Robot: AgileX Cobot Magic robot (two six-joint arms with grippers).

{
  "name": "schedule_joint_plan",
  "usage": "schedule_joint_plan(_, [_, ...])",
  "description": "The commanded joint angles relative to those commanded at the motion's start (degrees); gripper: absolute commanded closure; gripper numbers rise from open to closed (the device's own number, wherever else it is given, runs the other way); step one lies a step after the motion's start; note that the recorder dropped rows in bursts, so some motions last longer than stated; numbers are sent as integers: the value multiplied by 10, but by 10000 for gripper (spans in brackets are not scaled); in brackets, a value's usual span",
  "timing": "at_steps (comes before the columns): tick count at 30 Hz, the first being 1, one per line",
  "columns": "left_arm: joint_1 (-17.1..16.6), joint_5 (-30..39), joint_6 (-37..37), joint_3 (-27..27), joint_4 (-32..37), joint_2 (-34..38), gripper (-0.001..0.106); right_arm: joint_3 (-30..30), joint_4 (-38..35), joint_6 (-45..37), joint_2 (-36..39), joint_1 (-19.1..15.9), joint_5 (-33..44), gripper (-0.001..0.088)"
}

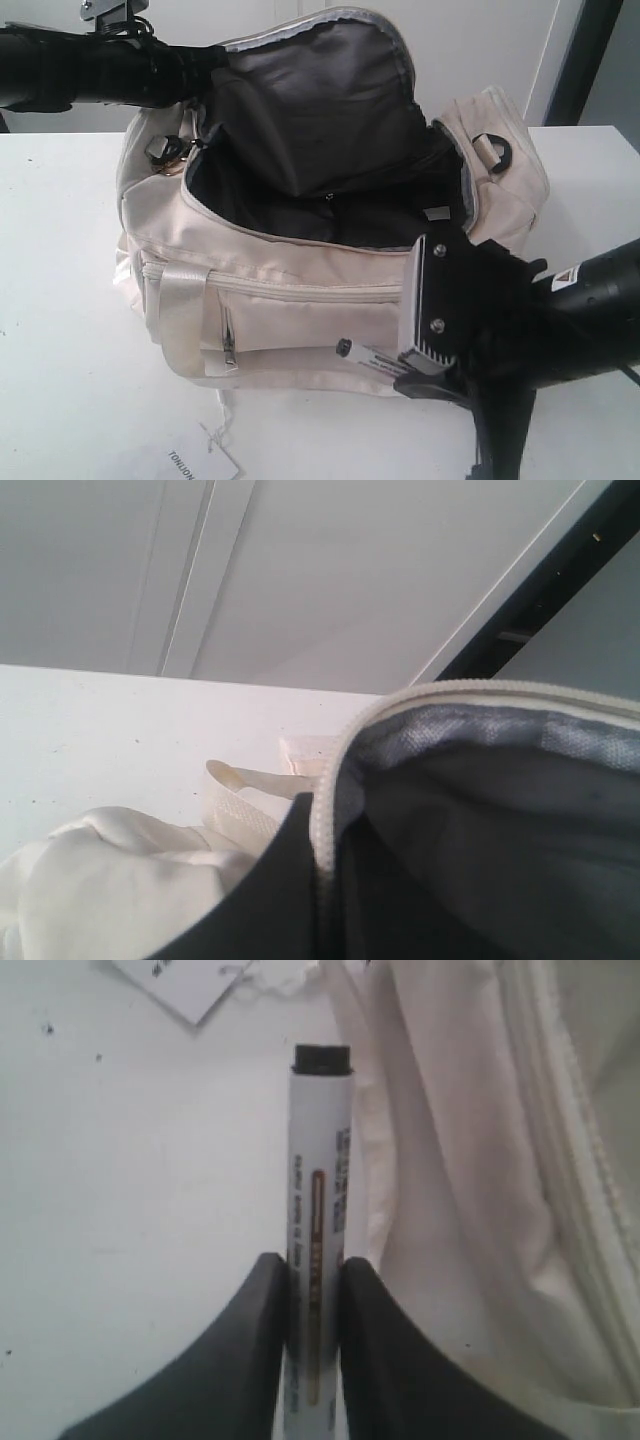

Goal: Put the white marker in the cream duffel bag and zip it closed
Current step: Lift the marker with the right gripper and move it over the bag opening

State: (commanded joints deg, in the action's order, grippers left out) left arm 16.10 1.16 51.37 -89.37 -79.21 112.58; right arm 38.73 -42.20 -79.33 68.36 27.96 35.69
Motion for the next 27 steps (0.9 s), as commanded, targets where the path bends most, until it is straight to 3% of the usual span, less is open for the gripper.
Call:
schedule_joint_plan(11, [0,0,0,0,0,0,1053,64,-31,77,2,0,1,868])
schedule_joint_plan(27, [0,0,0,0,0,0,1053,146,-31,78,5,0,-37,868])
